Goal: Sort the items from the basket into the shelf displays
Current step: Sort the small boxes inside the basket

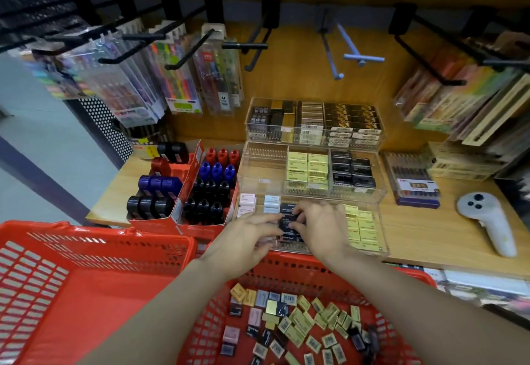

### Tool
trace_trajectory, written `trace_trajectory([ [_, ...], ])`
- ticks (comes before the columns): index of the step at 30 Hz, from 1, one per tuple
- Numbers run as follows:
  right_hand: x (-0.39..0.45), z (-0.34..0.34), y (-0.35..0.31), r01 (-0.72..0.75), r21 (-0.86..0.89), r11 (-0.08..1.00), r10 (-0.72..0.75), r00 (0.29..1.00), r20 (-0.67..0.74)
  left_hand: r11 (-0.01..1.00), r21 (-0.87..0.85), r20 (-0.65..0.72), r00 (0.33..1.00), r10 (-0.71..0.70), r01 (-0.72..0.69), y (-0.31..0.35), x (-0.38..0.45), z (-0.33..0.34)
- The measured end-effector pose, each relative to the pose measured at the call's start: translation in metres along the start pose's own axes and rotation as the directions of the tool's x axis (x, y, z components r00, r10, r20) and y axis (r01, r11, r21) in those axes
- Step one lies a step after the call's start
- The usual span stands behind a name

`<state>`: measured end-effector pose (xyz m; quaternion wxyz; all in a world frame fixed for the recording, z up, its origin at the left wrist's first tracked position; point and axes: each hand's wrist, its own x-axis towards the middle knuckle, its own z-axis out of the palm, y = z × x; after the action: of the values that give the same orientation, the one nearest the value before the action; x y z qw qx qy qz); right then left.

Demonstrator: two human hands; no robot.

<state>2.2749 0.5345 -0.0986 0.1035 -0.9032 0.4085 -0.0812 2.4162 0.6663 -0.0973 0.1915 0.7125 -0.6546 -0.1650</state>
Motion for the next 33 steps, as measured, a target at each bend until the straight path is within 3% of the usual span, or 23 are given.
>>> trace_trajectory([
  [6,-0.002,-0.012,-0.002,-0.010,0.069,0.998,0.007,0.999,0.040,1.000,0.003,-0.022,0.999,-0.026,0.026,0.002,-0.004,0.003],
  [9,-0.027,-0.026,0.010,0.071,0.323,0.944,-0.028,0.990,-0.137,0.997,0.073,-0.007,1.000,-0.012,0.012,0.010,-0.006,-0.001],
  [11,-0.059,-0.037,0.020,0.127,0.399,0.908,-0.052,0.980,-0.193,0.990,0.118,-0.063,0.994,0.092,-0.084,0.026,-0.012,-0.005],
  [13,-0.098,-0.037,0.034,0.118,0.391,0.913,-0.093,0.992,-0.083,0.982,0.086,-0.135,0.975,0.177,-0.166,0.045,-0.025,-0.002],
  [14,-0.117,-0.033,0.042,0.084,0.374,0.924,-0.094,0.996,0.010,0.987,0.037,-0.107,0.981,0.159,-0.156,0.054,-0.034,0.005],
  [16,-0.144,-0.022,0.061,-0.072,0.344,0.936,-0.008,0.974,0.225,0.999,-0.044,0.089,0.996,0.027,-0.023,0.065,-0.050,0.026],
  [18,-0.164,0.000,0.083,-0.333,0.294,0.896,0.176,0.874,0.453,0.984,-0.061,0.337,0.932,-0.135,0.165,0.066,-0.065,0.055],
  [21,-0.187,0.037,0.108,-0.706,0.284,0.649,0.386,0.627,0.676,0.914,-0.077,0.507,0.805,-0.307,0.398,0.061,-0.083,0.102],
  [22,-0.193,0.048,0.112,-0.759,0.263,0.595,0.412,0.569,0.711,0.888,-0.071,0.528,0.772,-0.354,0.455,0.058,-0.086,0.117],
  [24,-0.203,0.067,0.118,-0.763,0.203,0.614,0.414,0.530,0.740,0.834,-0.046,0.562,0.704,-0.433,0.550,0.054,-0.089,0.144],
  [27,-0.211,0.086,0.122,-0.646,0.077,0.759,0.437,0.594,0.675,0.787,-0.048,0.586,0.655,-0.476,0.615,0.045,-0.082,0.177],
  [29,-0.209,0.096,0.124,-0.612,0.114,0.783,0.424,0.659,0.621,0.761,-0.082,0.577,0.653,-0.490,0.643,0.038,-0.073,0.193],
  [31,-0.199,0.107,0.124,-0.543,0.159,0.825,0.382,0.742,0.550,0.751,-0.129,0.550,0.677,-0.489,0.647,0.030,-0.062,0.206],
  [33,-0.187,0.117,0.125,-0.471,0.165,0.866,0.333,0.792,0.512,0.820,-0.087,0.473,0.748,-0.466,0.566,0.021,-0.053,0.215],
])
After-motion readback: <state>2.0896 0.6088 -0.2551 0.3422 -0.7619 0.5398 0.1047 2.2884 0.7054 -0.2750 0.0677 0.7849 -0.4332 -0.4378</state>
